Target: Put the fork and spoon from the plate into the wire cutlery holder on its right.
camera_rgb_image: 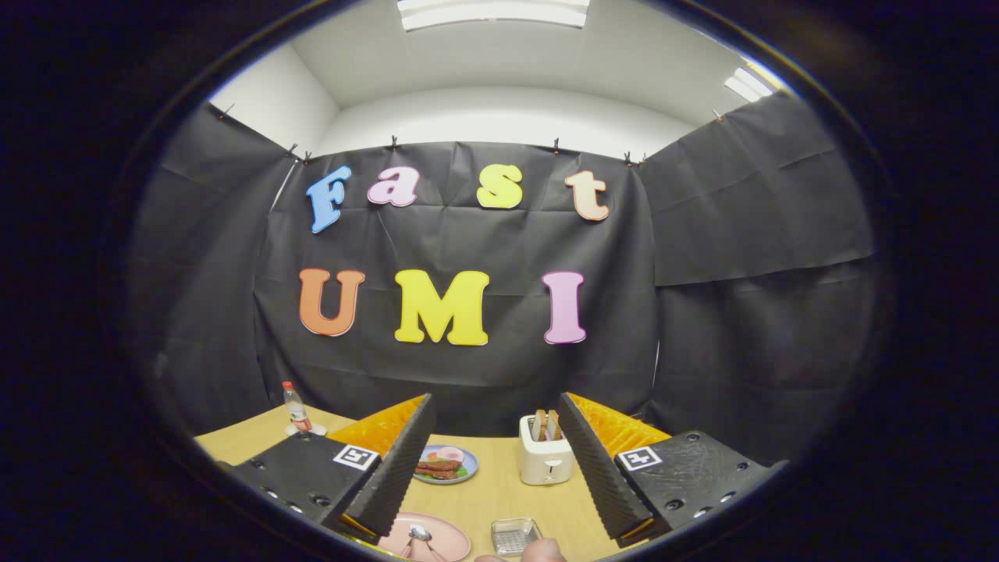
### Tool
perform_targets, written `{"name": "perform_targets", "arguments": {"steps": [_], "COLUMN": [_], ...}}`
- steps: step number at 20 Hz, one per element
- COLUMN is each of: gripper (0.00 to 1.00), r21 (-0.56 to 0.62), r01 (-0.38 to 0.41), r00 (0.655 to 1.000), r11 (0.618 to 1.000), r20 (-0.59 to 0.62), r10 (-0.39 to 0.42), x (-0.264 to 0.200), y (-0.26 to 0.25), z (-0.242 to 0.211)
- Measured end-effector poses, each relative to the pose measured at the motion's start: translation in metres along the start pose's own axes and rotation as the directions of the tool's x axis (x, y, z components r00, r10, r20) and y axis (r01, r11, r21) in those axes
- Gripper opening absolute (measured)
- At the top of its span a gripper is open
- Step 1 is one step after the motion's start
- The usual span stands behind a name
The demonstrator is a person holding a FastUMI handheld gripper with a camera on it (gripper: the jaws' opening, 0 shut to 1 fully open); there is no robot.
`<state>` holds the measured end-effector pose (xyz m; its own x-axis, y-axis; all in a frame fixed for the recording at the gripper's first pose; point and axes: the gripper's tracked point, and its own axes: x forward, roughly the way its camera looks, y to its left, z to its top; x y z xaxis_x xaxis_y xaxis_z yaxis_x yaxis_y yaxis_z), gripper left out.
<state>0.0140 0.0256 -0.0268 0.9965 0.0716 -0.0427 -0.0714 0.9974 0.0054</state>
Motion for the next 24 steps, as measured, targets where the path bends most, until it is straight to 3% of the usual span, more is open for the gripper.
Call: {"name": "perform_targets", "arguments": {"steps": [5,14,20,24], "gripper": [0.95,0.95,0.95,0.96], "r21": [-0.007,-0.031,-0.049,-0.049], "r01": [-0.028,-0.112,-0.207,-0.288], "r00": [0.999,0.966,0.876,0.765], "r11": [1.0,0.993,0.977,0.956], "r20": [-0.03,-0.238,-0.453,-0.612], "r10": [0.028,0.102,0.163,0.199], "x": [-0.002,-0.003,-0.014,-0.032], "y": [0.015,0.023,0.032,0.048], "z": [-0.01,-0.066,-0.128,-0.183]}}
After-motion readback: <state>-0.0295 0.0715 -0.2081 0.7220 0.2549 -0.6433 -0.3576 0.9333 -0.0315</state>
